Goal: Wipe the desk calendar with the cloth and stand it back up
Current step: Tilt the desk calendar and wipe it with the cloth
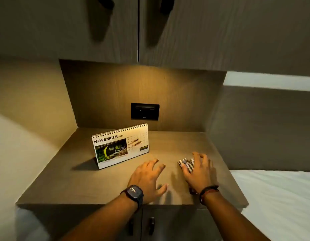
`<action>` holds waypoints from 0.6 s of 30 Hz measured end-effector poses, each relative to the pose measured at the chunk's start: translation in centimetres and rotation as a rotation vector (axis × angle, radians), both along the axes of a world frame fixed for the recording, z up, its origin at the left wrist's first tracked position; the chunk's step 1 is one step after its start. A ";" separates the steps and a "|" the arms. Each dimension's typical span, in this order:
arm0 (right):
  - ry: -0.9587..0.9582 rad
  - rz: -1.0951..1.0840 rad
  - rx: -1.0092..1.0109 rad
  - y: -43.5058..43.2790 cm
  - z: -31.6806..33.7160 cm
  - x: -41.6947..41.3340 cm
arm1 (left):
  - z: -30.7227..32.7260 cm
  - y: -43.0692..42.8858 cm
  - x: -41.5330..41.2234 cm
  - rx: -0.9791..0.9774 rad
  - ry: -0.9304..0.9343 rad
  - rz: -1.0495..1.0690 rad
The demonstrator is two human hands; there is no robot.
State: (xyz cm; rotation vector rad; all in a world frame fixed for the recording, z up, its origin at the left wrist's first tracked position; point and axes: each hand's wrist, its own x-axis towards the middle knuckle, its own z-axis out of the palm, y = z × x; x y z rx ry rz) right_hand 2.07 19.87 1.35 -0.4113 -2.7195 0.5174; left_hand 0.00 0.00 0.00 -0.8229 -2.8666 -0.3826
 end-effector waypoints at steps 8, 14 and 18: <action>-0.286 -0.173 0.036 0.8 -6.9 -3.7 | -8.4 0.5 -5.0 -0.091 -0.087 -0.022; -0.221 -0.290 0.102 -0.3 -7.8 -5.0 | -8.7 0.2 -5.2 -0.067 -0.118 -0.064; 0.005 -0.266 -0.155 -3.3 -7.2 -6.3 | -4.3 -1.3 -6.6 0.025 -0.052 -0.099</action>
